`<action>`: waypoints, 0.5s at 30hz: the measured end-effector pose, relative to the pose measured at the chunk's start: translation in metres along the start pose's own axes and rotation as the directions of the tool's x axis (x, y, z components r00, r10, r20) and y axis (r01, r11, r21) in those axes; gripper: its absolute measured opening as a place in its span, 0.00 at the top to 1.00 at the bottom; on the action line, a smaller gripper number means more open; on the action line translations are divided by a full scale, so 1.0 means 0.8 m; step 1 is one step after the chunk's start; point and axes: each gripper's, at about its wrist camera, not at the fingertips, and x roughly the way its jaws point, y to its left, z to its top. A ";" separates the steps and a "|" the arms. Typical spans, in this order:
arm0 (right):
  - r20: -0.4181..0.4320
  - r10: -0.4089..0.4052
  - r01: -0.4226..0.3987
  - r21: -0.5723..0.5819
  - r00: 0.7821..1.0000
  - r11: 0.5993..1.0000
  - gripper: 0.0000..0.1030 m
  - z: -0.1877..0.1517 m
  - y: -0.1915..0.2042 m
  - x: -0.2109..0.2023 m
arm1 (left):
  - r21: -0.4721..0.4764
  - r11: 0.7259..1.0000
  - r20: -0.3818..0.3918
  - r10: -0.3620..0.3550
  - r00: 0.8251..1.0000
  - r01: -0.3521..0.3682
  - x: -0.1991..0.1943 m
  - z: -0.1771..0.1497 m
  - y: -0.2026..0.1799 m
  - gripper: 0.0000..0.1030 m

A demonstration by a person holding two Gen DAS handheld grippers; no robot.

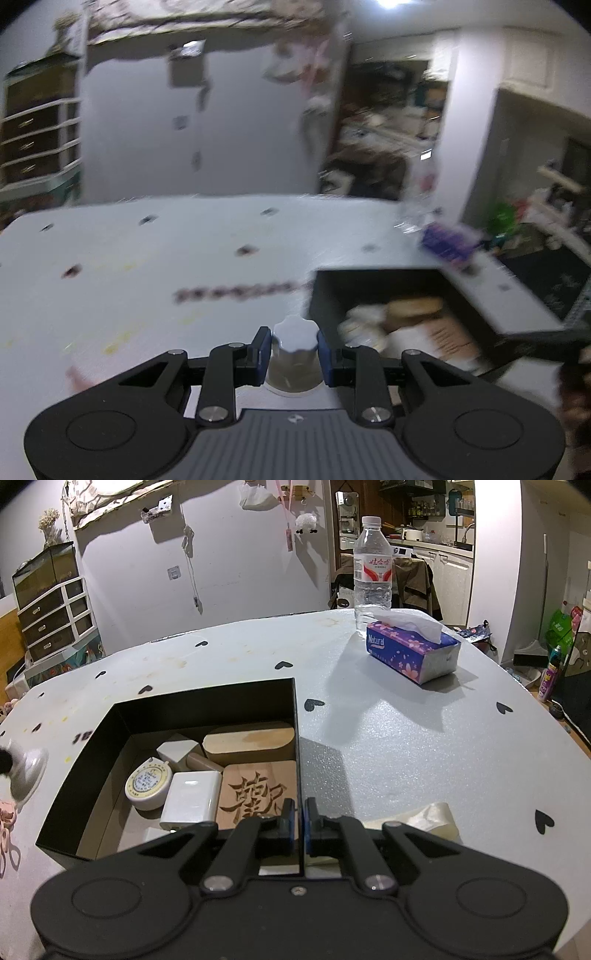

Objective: Organize rigid objects
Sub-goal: 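Carry the knob into the box beside the tape measure, release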

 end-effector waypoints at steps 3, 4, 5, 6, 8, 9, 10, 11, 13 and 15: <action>-0.001 0.001 -0.001 0.002 1.000 1.000 0.95 0.000 0.000 0.001 | 0.041 0.995 -0.004 -0.088 0.996 0.088 0.007 0.012 -0.029 0.72; -0.001 0.001 -0.001 0.002 1.000 1.000 0.95 0.000 0.000 0.001 | 0.057 0.992 -0.013 -0.112 0.994 0.112 0.010 0.014 -0.039 0.72; -0.001 0.001 -0.001 0.002 1.000 1.000 0.95 0.000 0.000 0.001 | 0.077 0.988 -0.028 -0.135 0.990 0.136 0.016 0.016 -0.050 0.72; -0.001 0.001 -0.001 0.002 1.000 1.000 0.95 0.000 0.000 0.001 | 0.094 0.983 -0.047 -0.151 0.987 0.155 0.022 0.017 -0.058 0.72; -0.001 0.002 -0.002 0.002 1.000 1.000 0.95 0.000 0.000 0.001 | 0.123 0.975 -0.092 -0.173 0.981 0.183 0.037 0.016 -0.073 0.72; -0.001 0.003 -0.003 0.003 1.000 1.000 0.95 0.000 -0.001 0.001 | 0.135 0.973 -0.116 -0.170 0.979 0.185 0.045 0.015 -0.079 0.72; -0.001 0.003 -0.003 0.002 1.000 1.000 0.95 0.000 -0.001 0.002 | 0.141 0.973 -0.136 -0.163 0.977 0.182 0.052 0.013 -0.081 0.72; -0.002 0.004 -0.004 0.001 1.000 1.000 0.95 0.000 -0.001 0.002 | 0.143 0.973 -0.159 -0.158 0.975 0.181 0.060 0.011 -0.082 0.72; -0.002 0.004 -0.004 0.000 1.000 1.000 0.95 0.000 -0.001 0.003 | 0.143 0.973 -0.193 -0.153 0.969 0.182 0.072 0.008 -0.084 0.72; -0.002 0.004 -0.004 0.000 1.000 1.000 0.95 0.000 -0.001 0.003 | 0.150 0.972 -0.216 -0.144 0.966 0.179 0.080 0.004 -0.084 0.72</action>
